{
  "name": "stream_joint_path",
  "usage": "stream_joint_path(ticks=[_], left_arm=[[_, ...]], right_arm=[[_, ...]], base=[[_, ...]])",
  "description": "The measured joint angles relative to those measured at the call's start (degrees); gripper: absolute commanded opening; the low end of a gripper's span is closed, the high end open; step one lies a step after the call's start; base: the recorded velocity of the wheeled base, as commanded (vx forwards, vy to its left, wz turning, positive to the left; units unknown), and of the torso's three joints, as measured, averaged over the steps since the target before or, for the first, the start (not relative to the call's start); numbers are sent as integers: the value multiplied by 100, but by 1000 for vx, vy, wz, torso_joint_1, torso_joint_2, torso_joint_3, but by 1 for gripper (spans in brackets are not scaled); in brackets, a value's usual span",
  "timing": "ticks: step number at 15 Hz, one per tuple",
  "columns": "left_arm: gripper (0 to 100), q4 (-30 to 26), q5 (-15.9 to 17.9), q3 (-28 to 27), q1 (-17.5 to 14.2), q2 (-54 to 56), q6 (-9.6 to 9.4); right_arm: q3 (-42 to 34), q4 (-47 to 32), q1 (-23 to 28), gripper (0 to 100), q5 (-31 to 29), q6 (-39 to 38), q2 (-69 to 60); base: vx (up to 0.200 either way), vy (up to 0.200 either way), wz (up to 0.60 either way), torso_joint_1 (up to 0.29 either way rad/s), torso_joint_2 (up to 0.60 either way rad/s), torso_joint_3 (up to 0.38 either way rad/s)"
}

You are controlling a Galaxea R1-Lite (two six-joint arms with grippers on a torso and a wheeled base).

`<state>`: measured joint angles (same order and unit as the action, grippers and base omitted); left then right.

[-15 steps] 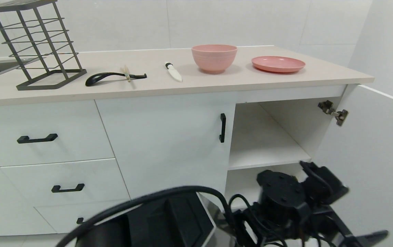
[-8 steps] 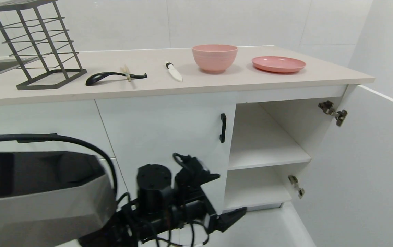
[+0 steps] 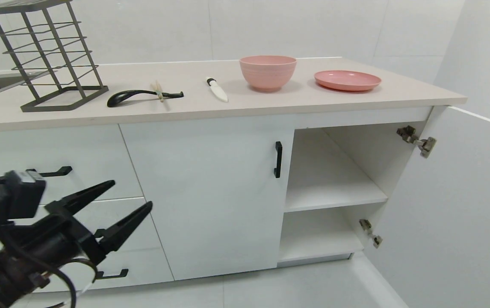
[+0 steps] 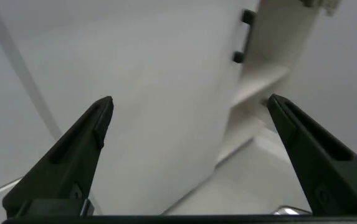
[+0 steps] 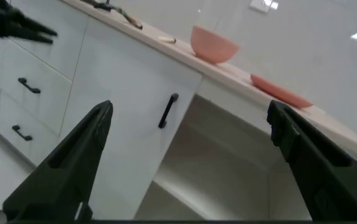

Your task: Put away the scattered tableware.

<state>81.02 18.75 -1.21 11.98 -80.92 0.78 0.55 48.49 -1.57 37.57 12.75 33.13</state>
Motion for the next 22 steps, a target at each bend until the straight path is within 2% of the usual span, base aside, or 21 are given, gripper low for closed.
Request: stream_joint_path(ticks=[2,4,7,9,10,12,13,14,15,16,17,18,20,22], left_arm=[[100,-734,-66,69,-529,926,85],[100,-1479,-101,99,-868,1860,267],[100,-2976,-118,107,-1174,3451,461],[100,-4292,-124,102,-1286,4625,521],[100,-4910,-129,99,-1319,5148,529],[100,-6420,-191,88,-1419,6306,490],[100,-6969,-329,88,-1459,6704,417],[100,-7591,-635,100,-1503,7040,266],[100,-7798,-868,102,-1537,7250,33],[100,-7886,-1107,102,-1553,7370,-280],[100,-8024,-1454,107,-1566,7462,-521],[100,-8064,-1549,111,-1570,7523,-510],[100,-8086,-1553,113,-1570,7586,-206],[100,-8092,-1560,118,-1566,7618,-143]], right_arm=[[-34,-446,76,100,-132,-15,-148],[-44,-1001,178,100,-367,-99,-441],[-48,-2192,313,100,-638,-290,-1211],[-50,-3227,361,100,-846,-351,-1859],[-50,-3675,372,100,-1051,-400,-2167],[-45,-4667,394,100,-1992,-747,-2586],[-4,-4798,399,100,-2241,-928,-2683],[20,-4829,399,100,-2436,-1026,-2762],[30,-4834,402,100,-2717,-1040,-2815],[20,-4834,402,100,-3262,-1024,-2850],[-6,-4838,402,100,-3526,-1015,-2871],[-24,-4840,402,100,-3544,-1019,-2887],[-34,-4871,289,100,-3568,-1167,-2961],[-39,-4876,201,100,-3588,-1308,-3129]], base=[[0,0,0,0,0,0],[0,0,0,0,0,0],[0,0,0,0,0,0],[0,0,0,0,0,0],[0,0,0,0,0,0],[0,0,0,0,0,0],[0,0,0,0,0,0],[0,0,0,0,0,0],[0,0,0,0,0,0],[0,0,0,0,0,0],[0,0,0,0,0,0],[0,0,0,0,0,0],[0,0,0,0,0,0],[0,0,0,0,0,0]])
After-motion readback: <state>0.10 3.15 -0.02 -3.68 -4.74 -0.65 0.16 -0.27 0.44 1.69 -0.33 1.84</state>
